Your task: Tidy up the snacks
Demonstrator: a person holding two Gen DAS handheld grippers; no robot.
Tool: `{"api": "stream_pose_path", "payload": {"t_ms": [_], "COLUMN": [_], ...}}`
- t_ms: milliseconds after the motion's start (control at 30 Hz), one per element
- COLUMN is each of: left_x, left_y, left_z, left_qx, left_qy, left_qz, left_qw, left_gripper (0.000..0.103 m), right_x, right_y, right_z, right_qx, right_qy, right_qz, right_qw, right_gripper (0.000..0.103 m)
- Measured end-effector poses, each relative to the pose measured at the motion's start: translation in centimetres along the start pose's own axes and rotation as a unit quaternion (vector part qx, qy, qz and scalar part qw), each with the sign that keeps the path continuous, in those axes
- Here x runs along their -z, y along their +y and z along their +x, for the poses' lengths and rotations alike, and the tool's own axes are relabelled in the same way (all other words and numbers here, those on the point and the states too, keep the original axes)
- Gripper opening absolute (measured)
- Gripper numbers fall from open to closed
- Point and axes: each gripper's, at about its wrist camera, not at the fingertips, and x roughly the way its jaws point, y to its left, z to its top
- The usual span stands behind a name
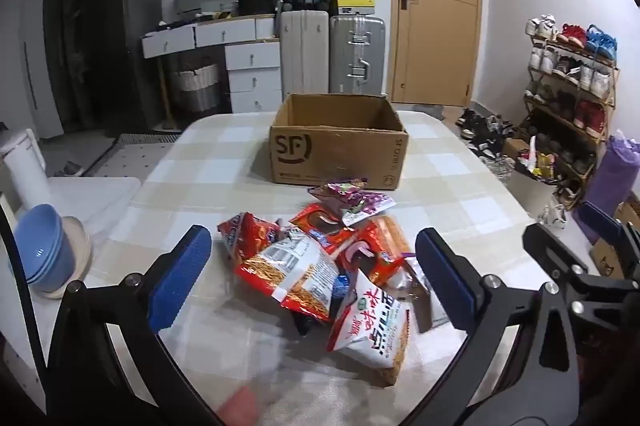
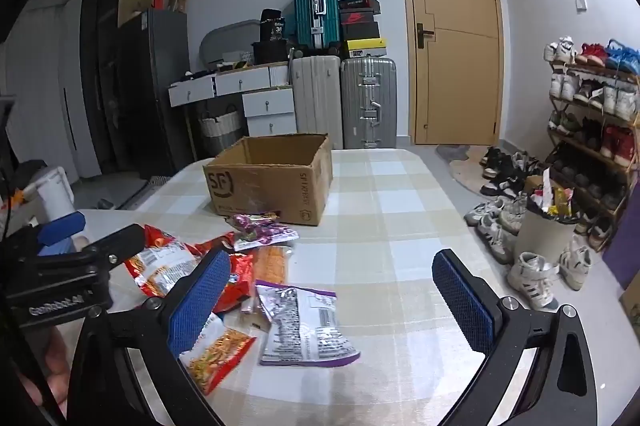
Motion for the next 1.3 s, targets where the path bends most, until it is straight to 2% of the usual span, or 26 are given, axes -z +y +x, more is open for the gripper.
{"api": "stream_pose_path", "payload": {"t_ms": [67, 133, 267, 400, 1300], "left_x": [0.0, 0.0, 0.6, 0.5, 0.5], "left_y": [-0.2, -0.4, -0.4, 0.4, 0.6], "left_z": [0.3, 0.5, -0.2, -0.2, -0.9], "left_qx": [-0.015, -0.02, -0.005, 0.013, 0.002], "left_qy": [0.012, 0.019, -0.003, -0.001, -0.012], "left_qz": [0.003, 0.004, 0.002, -0.003, 0.001], "left_qw": [0.9998, 0.9996, 1.0, 0.9999, 0.9999], "left_gripper": [0.102, 0.102, 0.102, 0.102, 0.102], "right_x": [0.0, 0.1, 0.1, 0.0, 0.7], "right_y": [-0.3, 0.2, 0.1, -0.2, 0.6], "right_z": [0.0, 0.0, 0.0, -0.1, 0.9], "right_qx": [-0.01, 0.016, 0.012, 0.011, 0.003], "right_qy": [-0.001, -0.002, -0.002, -0.001, 0.002], "right_qz": [0.003, -0.019, -0.015, -0.014, -0.013], "right_qw": [1.0, 1.0, 1.0, 1.0, 1.0], "right_gripper": [0.103, 0.103, 0.103, 0.103, 0.103]}}
